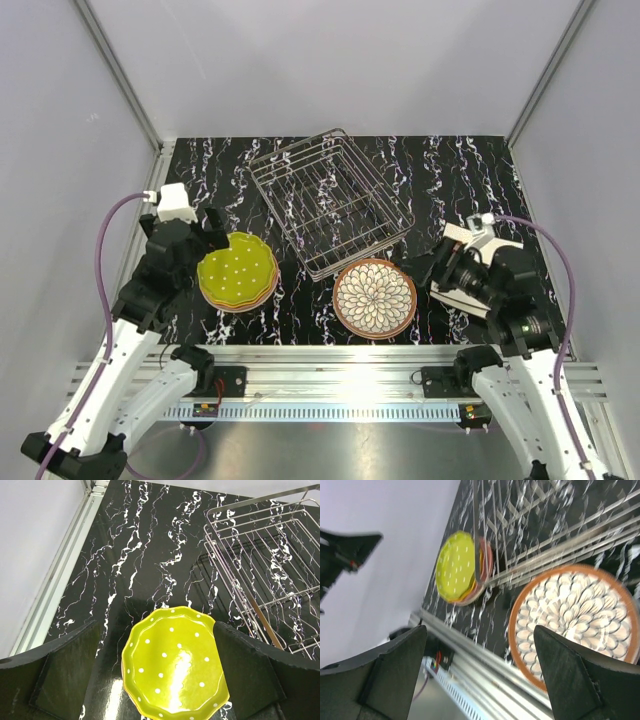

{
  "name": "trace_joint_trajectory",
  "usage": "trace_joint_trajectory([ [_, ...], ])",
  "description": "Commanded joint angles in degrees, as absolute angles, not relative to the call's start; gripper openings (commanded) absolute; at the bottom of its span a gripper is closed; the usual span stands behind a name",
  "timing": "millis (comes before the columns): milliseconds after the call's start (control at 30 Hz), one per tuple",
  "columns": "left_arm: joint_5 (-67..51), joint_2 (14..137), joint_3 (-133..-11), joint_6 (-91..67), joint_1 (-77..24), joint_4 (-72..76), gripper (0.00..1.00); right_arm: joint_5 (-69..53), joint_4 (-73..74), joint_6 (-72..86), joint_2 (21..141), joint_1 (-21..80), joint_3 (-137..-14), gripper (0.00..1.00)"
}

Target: Load the plates into the dish rack

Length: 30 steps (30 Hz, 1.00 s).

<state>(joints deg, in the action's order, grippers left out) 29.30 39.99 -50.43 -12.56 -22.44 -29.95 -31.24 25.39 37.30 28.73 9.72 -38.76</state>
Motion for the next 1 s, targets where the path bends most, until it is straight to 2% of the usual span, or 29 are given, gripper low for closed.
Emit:
trace_joint_trajectory([
  [0,28.2,40.3,-52.0,-13.4,-22.2,-28.3,0.99,-26.6,29.6,38.1,30.2,17.6,-36.7,0.95],
  [267,30.0,40.3,-51.8,-13.3,-22.2,-28.4,0.99,-5.5,27.6,38.2,41.7,43.7,-40.7,0.95],
  [300,30.0,40.3,-51.6,-13.3,-22.2,-28.2,0.99,2.2,30.7,37.6,41.8,47.3,-42.1,0.96],
  [400,29.6,40.2,-51.5,-13.4,-22.2,-28.3,0.99,21.0,41.4,39.5,40.6,48.8,-47.0,0.95],
  [533,28.6,39.9,-51.7,-13.5,-22.2,-28.2,0.99,38.2,53.3,53.1,36.5,48.7,-48.1,0.84],
  [600,28.5,39.7,-51.7,-13.6,-22.2,-28.2,0.99,41.8,55.5,56.3,34.5,48.7,-46.4,0.82],
  [633,28.5,39.6,-51.5,-13.6,-22.2,-28.2,0.99,42.5,56.1,58.9,34.4,48.7,-45.8,0.78],
  [700,28.0,39.6,-51.4,-13.8,-22.2,-28.0,0.99,44.1,57.1,61.3,37.0,48.7,-45.1,0.76],
  [967,26.3,40.0,-51.5,-14.1,-22.3,-28.1,0.99,51.9,60.7,64.3,59.2,48.6,-52.5,0.76],
])
